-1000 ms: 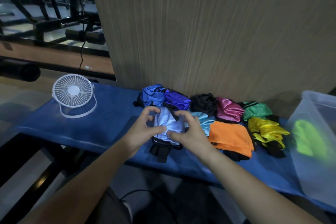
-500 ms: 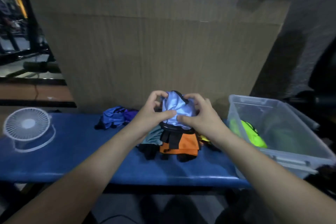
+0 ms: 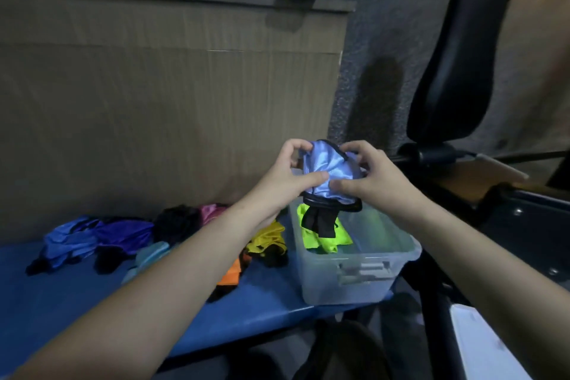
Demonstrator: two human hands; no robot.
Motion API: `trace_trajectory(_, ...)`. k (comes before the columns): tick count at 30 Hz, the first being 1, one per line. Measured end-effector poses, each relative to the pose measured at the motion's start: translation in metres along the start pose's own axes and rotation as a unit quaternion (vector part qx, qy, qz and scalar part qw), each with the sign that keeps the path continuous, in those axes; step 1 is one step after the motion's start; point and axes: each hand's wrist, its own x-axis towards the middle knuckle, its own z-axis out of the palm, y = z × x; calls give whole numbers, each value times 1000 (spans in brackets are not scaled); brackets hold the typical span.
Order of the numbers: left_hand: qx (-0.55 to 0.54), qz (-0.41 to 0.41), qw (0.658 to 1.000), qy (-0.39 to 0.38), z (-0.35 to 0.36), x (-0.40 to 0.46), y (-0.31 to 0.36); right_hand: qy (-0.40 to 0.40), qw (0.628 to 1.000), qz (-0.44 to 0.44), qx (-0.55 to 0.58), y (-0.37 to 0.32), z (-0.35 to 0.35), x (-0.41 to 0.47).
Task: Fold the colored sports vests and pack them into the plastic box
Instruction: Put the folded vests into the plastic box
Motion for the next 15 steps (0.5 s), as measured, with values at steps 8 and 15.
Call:
trace_trajectory(8, 93, -67, 993, -38, 30, 14, -26, -34, 998, 58, 16, 47, -9, -3)
trace_trajectory(15, 518, -35, 854, -18, 16, 11, -48, -120, 981, 121, -94, 66, 2, -6)
